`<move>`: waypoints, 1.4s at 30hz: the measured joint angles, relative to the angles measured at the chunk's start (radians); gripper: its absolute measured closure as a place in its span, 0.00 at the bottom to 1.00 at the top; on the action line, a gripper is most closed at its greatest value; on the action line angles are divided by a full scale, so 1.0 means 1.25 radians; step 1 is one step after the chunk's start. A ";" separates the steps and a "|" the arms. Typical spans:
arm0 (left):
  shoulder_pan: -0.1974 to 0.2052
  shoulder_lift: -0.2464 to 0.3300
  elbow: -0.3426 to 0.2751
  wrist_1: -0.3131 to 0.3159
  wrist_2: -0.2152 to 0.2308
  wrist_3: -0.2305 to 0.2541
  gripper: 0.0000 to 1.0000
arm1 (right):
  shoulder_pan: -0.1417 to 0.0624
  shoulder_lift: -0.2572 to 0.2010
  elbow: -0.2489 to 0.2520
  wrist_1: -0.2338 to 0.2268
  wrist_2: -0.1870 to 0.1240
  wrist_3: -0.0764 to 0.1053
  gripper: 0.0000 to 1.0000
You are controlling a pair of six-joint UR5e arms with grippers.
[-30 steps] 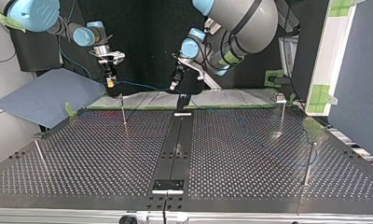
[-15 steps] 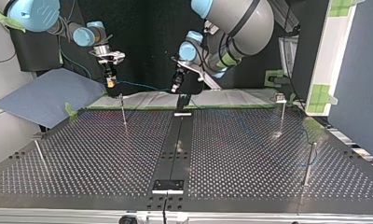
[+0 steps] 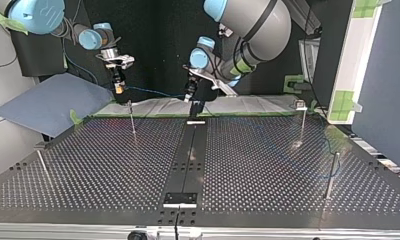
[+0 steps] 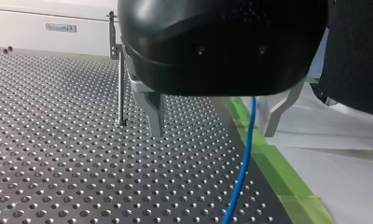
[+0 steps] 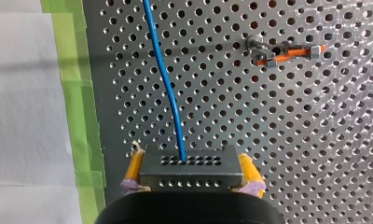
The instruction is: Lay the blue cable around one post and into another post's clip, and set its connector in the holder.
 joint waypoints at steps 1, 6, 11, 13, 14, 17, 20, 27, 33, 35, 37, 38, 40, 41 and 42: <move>0.000 0.000 0.003 -0.001 -0.002 0.001 0.02 | 0.000 0.000 0.000 0.000 0.000 0.000 1.00; 0.000 0.000 0.011 -0.003 -0.004 0.003 0.02 | 0.000 0.000 0.000 0.000 0.001 0.000 1.00; 0.001 0.000 0.012 -0.006 -0.003 0.004 0.02 | -0.001 0.000 0.000 0.000 0.002 0.000 1.00; 0.001 0.000 0.012 -0.008 -0.004 0.004 0.02 | -0.001 0.000 0.000 0.000 0.002 0.000 1.00; 0.002 0.000 0.012 -0.008 -0.004 0.004 0.02 | -0.001 0.000 0.000 0.000 0.002 0.000 1.00; 0.002 0.000 0.012 -0.008 -0.004 0.005 0.02 | -0.001 0.000 0.000 0.000 0.001 0.000 1.00; 0.002 0.000 0.012 -0.007 -0.004 0.005 0.02 | -0.001 0.000 0.000 0.001 0.002 0.000 1.00; 0.002 0.000 0.012 -0.006 -0.014 0.005 0.05 | 0.000 0.000 0.000 0.002 0.001 0.000 1.00; 0.001 0.000 0.012 -0.005 -0.015 0.005 0.07 | 0.000 0.000 0.000 0.004 0.001 0.000 1.00; 0.000 0.000 0.012 -0.005 -0.015 0.005 0.12 | 0.000 0.000 0.000 0.005 0.001 0.000 1.00; 0.000 0.000 0.012 -0.005 -0.015 0.005 0.15 | 0.000 0.000 0.000 0.005 0.001 0.000 1.00; 0.000 0.000 0.013 -0.005 -0.015 0.005 0.19 | 0.000 0.000 0.000 0.005 0.001 0.000 1.00; 0.000 0.000 0.012 -0.004 -0.015 0.005 0.22 | 0.000 0.000 0.000 0.005 0.001 0.000 1.00; 0.000 0.000 0.012 -0.004 -0.015 0.005 0.25 | 0.000 0.000 0.000 0.005 0.001 0.000 1.00; 0.000 0.000 0.012 -0.003 -0.015 0.005 0.25 | 0.000 0.000 0.000 0.005 0.001 0.000 1.00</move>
